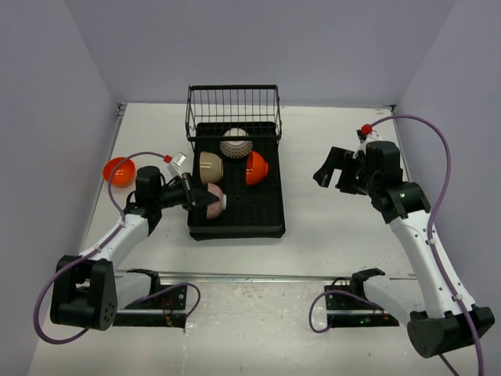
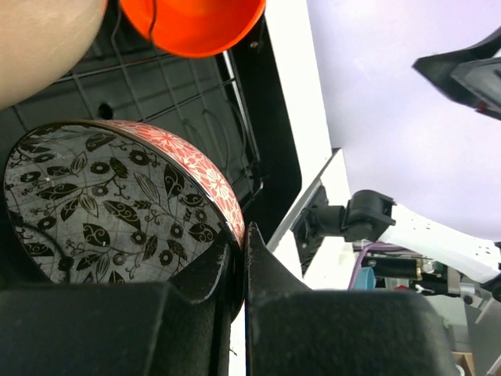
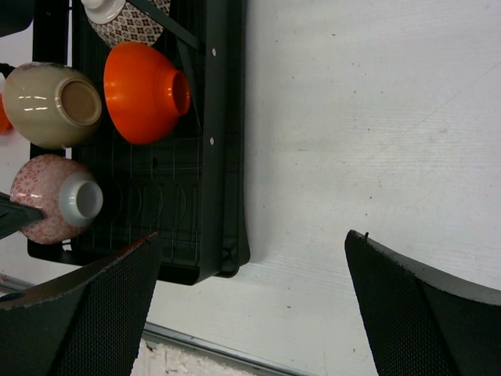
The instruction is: Unload the bowls from the dish rack
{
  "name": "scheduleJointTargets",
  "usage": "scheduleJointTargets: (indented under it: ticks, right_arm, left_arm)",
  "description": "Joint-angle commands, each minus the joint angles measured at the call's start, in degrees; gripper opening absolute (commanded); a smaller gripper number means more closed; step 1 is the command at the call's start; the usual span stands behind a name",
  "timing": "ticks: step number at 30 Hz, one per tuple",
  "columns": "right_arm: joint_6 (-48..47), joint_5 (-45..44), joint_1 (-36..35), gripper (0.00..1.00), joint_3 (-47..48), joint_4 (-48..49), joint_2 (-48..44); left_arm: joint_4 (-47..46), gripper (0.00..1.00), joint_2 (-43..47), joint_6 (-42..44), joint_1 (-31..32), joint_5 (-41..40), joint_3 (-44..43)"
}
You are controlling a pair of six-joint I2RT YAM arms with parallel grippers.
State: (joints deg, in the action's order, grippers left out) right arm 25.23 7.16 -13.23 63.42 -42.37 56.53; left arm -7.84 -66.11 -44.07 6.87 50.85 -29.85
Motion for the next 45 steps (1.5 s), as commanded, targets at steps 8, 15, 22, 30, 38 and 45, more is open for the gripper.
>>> scheduleJointTargets:
  ticks: [8,15,22,30,38,45]
  right_arm:
    - [-1.5,0.0,-0.3,0.99,0.8,1.8,0.6]
    - [-1.5,0.1,-0.3,0.99,0.4,2.3,0.9]
    - [-1.5,0.8,-0.3,0.99,1.1,2.3,1.5]
    - [-1.5,0.8,-0.9,0.99,1.3,1.9,1.7]
    - [-1.6,0.7,-1.7,0.99,2.1,1.5,2.3]
    - [-1.7,0.6,-1.9,0.99,2.1,1.4,2.6]
  left_arm:
    - [-28.6,0.00,-0.4,-14.4,-0.2,6.4,4.4]
    - [-38.3,0.00,-0.3,-20.6,-0.2,8.4,7.0]
    - [-26.0,0.00,5.2,-15.0,-0.3,5.8,3.6]
    - [3.9,0.00,5.3,3.5,-0.5,-1.2,-10.0]
    - [13.9,0.00,3.5,10.6,-3.4,-8.0,-16.1]
    - [17.2,0.00,1.1,13.7,-6.3,-9.8,-19.8]
